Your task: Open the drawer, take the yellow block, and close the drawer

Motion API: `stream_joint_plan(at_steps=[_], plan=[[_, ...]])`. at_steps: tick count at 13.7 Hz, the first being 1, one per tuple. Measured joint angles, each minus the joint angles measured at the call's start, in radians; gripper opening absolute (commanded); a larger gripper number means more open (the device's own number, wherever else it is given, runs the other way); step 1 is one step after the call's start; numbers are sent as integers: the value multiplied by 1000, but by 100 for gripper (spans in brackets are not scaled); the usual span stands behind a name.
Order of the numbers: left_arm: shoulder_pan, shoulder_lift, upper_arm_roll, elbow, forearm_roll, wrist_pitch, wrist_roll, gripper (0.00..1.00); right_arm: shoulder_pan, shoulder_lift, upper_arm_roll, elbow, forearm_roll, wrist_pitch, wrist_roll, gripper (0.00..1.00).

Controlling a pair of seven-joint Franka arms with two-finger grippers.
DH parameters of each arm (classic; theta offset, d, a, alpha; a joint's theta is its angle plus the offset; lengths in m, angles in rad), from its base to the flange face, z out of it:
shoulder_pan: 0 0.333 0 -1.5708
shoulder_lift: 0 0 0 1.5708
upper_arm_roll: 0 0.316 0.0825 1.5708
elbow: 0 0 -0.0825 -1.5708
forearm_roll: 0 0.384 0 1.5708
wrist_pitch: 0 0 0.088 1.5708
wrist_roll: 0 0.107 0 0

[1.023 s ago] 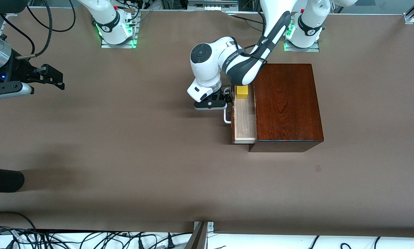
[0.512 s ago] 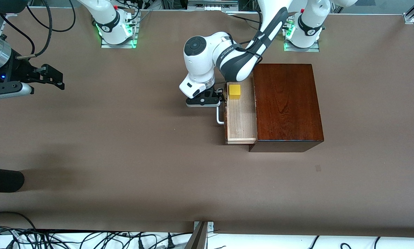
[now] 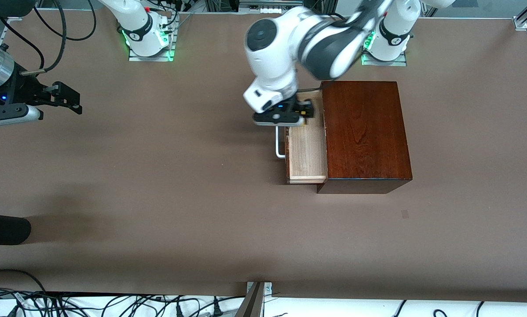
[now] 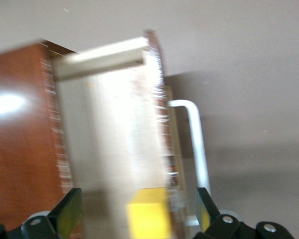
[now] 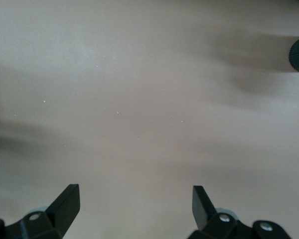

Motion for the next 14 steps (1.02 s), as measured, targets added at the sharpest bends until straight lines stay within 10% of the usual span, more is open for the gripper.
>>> stream_joint_plan(at_steps=[9,14], plan=[[400,-196,-1,-1,-172,-249,550,100,95,37,67,0,56,-55,-16,100],[616,-199,0,14,-213,-285,732,100,265,83,217,3,132,-10,-88,100]])
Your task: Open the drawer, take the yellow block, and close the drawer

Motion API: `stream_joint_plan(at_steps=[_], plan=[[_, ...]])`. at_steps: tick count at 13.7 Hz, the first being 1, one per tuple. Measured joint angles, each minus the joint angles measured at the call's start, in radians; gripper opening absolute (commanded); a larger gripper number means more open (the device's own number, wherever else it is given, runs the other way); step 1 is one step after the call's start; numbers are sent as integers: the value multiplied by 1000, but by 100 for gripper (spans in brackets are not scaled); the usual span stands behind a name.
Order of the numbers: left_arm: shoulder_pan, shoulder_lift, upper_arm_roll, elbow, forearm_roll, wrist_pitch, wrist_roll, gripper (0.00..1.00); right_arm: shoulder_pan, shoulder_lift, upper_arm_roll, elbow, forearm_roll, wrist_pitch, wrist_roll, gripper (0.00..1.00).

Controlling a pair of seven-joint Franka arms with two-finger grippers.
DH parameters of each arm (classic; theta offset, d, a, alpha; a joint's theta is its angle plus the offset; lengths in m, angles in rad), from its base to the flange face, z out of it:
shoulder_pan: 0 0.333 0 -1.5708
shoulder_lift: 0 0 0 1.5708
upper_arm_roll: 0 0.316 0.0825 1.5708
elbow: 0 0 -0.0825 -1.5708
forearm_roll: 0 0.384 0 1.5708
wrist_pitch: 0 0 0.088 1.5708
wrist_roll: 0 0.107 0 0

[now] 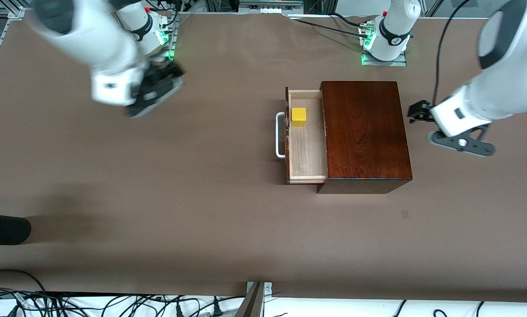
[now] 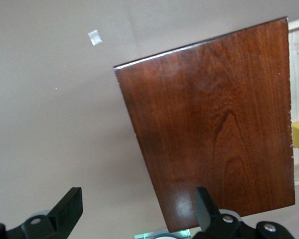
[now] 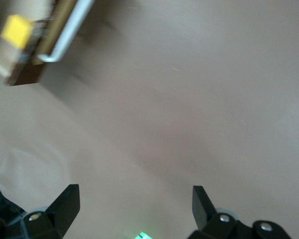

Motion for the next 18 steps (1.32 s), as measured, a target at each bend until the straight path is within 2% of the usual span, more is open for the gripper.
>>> stream_joint_plan(at_steps=[2,4,8,10,12,14,18], plan=[[-3,-1,-2,31,0,0,0,100,120,40,21,13,-17,88,-1,100],[-4,-1,-2,51,1,0,-4,100,245,113,25,63,-87,153,-1,100],[17,-3,6,41,-1,44,-113,100,382,323,24,278,-142,178,-49,100],[22,-61,11,-40,-7,114,-144,100,415,397,24,338,-154,187,-67,100],[23,-172,33,-194,-57,235,-156,100,456,451,24,358,-214,234,-76,100],[27,-253,54,-298,-81,278,-156,100,495,500,24,362,-265,299,-76,100],[30,-275,58,-325,-81,281,-156,100,524,574,23,365,-338,378,-110,100]])
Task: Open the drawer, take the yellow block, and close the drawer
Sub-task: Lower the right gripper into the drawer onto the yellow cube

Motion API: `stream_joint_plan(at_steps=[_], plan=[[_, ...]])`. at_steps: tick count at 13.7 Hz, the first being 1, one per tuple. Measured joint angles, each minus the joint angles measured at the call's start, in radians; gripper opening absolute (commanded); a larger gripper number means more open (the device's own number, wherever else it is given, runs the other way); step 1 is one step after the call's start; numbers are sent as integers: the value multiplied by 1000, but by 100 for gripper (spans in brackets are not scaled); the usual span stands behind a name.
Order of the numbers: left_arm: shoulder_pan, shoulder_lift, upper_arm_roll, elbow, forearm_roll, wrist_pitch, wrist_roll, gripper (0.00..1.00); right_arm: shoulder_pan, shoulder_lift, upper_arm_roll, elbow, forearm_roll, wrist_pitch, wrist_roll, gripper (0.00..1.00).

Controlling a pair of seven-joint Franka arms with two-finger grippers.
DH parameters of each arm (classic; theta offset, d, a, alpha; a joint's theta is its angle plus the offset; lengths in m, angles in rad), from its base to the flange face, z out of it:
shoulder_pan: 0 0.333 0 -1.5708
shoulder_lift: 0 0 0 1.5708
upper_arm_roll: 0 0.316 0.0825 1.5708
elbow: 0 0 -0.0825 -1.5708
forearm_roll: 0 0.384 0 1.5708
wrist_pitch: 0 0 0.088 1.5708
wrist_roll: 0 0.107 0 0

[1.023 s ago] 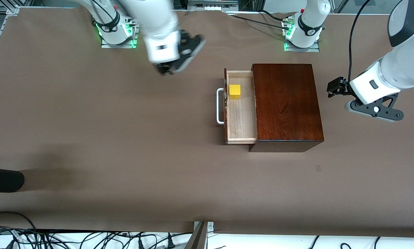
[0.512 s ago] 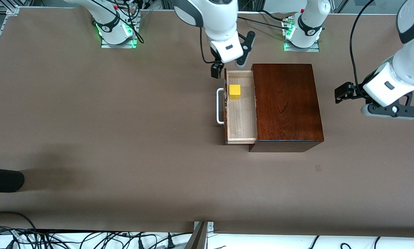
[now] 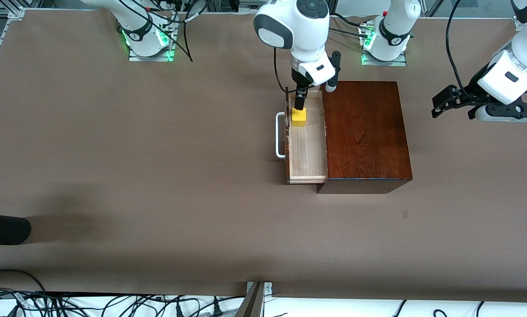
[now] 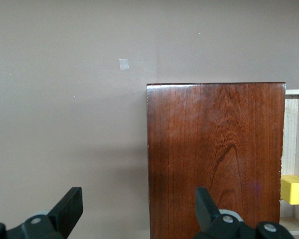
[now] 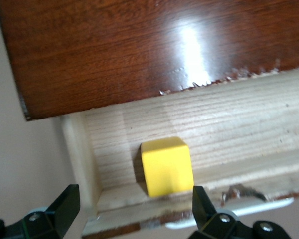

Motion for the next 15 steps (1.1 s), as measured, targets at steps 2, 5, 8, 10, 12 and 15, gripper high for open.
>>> stream_joint_plan(at_steps=[2,5,8,10,12,15], plan=[[0,12,-3,10,1,-6,0,100,0,21,-6,3,-10,10,-36,100],[3,17,1,18,2,-24,12,100,0,44,-8,6,-34,16,-54,100],[13,28,4,27,2,-24,35,100,-1,51,-12,6,-35,19,-80,100],[14,35,4,38,2,-24,39,100,-2,55,-16,6,-35,31,-91,100],[14,47,3,56,2,-24,40,100,-3,62,-19,7,-35,49,-94,100],[14,60,-2,78,2,-24,41,100,-4,83,-20,7,-44,70,-95,100]])
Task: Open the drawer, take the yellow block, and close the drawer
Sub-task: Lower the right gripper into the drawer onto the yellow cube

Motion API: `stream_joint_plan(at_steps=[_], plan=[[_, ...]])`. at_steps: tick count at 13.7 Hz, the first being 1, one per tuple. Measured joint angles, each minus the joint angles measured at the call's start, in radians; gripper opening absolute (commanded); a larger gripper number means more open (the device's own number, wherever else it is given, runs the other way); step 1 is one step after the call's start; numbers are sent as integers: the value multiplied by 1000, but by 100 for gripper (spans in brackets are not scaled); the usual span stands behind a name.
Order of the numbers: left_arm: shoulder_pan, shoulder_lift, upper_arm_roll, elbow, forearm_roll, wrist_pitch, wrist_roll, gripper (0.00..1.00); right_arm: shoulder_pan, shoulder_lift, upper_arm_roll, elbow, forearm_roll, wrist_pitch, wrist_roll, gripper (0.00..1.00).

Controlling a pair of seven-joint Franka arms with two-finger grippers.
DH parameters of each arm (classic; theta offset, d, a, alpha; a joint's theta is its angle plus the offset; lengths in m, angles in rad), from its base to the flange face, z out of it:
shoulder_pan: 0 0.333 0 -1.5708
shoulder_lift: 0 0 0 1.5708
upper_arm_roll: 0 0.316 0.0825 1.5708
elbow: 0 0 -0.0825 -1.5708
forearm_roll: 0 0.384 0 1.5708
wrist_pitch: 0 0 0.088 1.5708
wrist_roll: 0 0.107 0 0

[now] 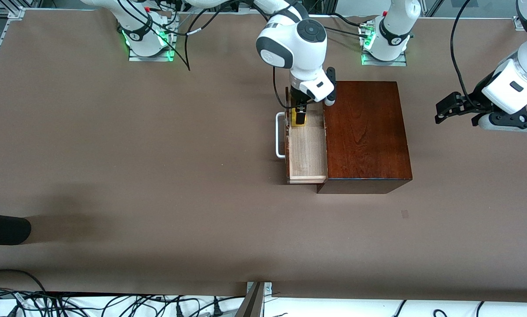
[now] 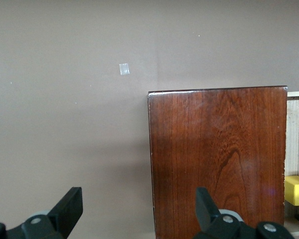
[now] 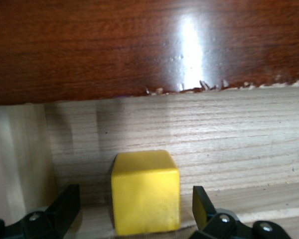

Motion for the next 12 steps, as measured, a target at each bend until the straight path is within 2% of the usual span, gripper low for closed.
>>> stream_joint_plan(at_steps=[1,2,3,4,5,6,12], plan=[[0,2,-2,5,0,-1,0,100,0,7,0,0,-4,5,0,98],[0,3,-3,8,0,-2,0,100,0,14,-1,0,-9,14,0,87],[0,3,-3,9,0,-2,0,100,-1,19,-1,0,-11,26,-1,64],[0,4,-3,9,0,-2,0,100,-3,22,-2,1,-11,32,-3,27],[0,4,-3,10,0,-3,0,100,-4,22,-2,1,-12,34,-7,6],[0,4,-3,10,0,-3,0,100,-5,22,-2,3,-12,34,-8,0],[0,5,-3,10,0,-6,0,100,-4,21,-1,42,-12,0,-6,0]])
